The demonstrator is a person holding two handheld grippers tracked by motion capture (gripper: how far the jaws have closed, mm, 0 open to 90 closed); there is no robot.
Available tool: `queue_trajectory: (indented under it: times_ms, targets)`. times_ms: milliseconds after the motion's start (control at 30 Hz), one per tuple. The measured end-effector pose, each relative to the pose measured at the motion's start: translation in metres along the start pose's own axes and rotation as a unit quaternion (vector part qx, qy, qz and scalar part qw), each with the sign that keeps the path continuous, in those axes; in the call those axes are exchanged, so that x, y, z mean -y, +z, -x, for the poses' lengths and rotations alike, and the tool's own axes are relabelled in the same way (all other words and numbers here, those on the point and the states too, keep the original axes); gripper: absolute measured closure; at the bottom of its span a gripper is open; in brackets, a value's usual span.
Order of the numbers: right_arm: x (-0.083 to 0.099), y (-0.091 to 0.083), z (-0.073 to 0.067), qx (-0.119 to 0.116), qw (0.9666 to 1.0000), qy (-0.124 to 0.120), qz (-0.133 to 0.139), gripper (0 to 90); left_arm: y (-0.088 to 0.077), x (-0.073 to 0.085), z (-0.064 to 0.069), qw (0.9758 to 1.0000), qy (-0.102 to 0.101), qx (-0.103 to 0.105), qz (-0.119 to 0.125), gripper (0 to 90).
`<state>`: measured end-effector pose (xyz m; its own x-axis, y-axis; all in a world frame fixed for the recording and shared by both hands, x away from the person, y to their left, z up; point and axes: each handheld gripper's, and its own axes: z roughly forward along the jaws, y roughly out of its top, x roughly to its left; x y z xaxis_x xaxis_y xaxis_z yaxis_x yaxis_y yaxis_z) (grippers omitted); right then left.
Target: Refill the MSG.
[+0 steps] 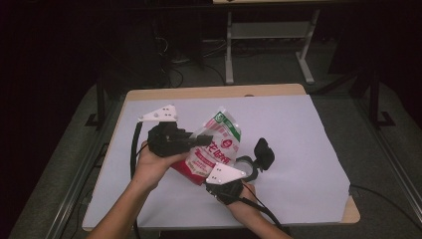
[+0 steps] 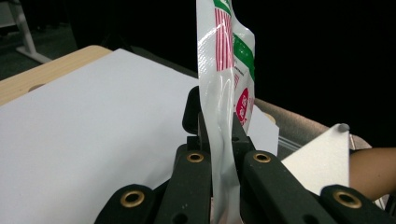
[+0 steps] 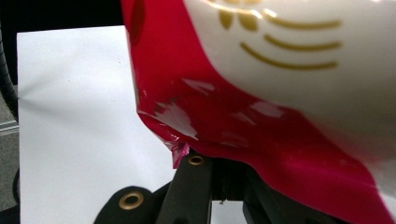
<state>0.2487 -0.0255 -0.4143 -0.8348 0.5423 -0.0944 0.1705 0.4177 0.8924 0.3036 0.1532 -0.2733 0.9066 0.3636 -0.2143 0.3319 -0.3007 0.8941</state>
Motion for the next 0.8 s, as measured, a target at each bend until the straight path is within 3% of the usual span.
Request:
queue_trajectory:
  times_ms: [367,800]
  targets:
    - [0.001,0.001,0.004,-0.004,1.0000,0.008,0.005,89.9,0.013,-0.011,-0.001,0.9994,-0.003,-0.011,-0.032,90.0]
    - [0.002,0.003,-0.003,0.022,0.9995,0.020,0.008,89.9,0.022,-0.016,0.001,0.9979,-0.003,-0.035,-0.054,90.0]
